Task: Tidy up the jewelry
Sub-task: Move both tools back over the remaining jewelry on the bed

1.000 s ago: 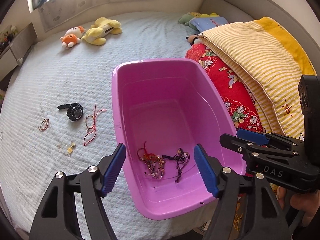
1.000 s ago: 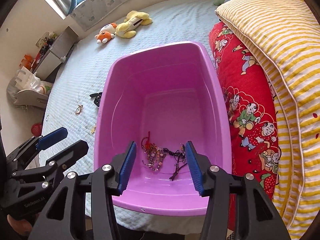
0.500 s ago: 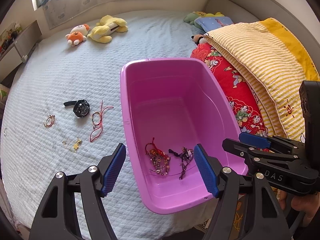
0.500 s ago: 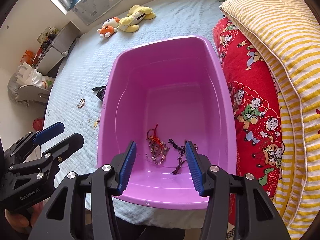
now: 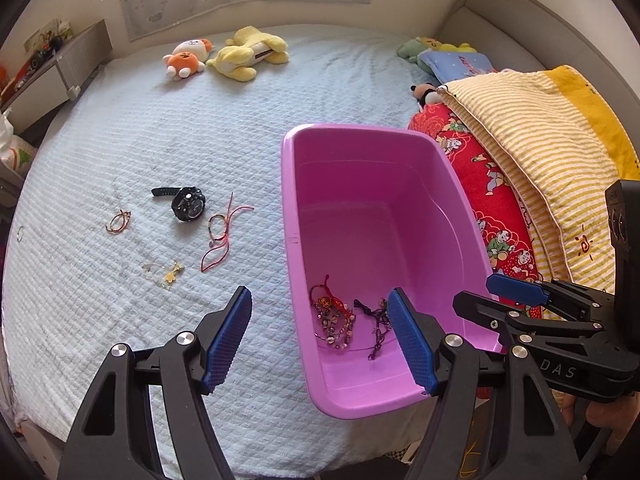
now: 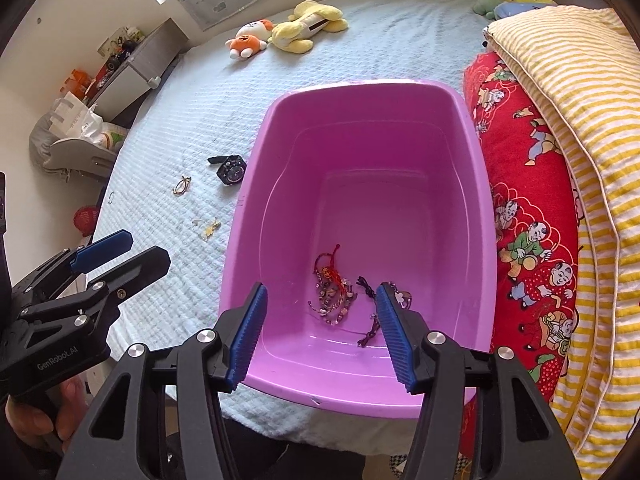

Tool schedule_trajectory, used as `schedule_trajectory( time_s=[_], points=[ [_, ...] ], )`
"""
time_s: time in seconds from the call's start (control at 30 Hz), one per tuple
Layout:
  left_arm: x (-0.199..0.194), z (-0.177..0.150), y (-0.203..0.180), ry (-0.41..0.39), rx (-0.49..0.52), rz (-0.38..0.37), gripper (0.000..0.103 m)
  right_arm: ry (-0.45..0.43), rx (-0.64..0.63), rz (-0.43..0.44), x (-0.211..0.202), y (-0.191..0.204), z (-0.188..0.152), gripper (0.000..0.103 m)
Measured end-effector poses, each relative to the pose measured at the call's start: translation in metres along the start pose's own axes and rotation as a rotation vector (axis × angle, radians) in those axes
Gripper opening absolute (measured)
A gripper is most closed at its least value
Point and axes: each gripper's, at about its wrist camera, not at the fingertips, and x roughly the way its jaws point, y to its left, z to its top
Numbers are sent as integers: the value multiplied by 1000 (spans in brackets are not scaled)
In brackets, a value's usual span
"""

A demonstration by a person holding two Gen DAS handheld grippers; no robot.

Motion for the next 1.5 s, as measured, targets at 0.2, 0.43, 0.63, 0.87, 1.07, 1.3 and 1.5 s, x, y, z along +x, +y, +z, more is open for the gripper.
schedule_trajectory(
  time_s=[0.2, 0.43, 0.63, 0.87, 1.07, 1.3, 1.5],
  points=[
    [-10, -24, 40, 8, -117, 61, 69, 53, -87, 50, 15, 29, -2, 57],
    [-29, -72, 105, 47, -290, 185, 71, 115, -177, 172, 39, 77, -10, 58],
    [-52, -90, 154, 39, -404, 259, 73, 125, -215, 231, 51, 117, -11, 59],
    [-63, -83, 199, -11, -434, 257, 75, 102, -213, 221, 56, 154, -10, 63],
    [-43, -73, 238, -2, -360, 190, 80, 57, -131, 152, 73, 180, -6, 64],
    [-15, -52, 286, -7, -194, 114, 89, 2, 84, 31, 106, 203, -5, 67],
    [28, -40, 313, 14, -110, 82, 89, -62, 190, -55, 135, 220, -6, 67]
  ],
)
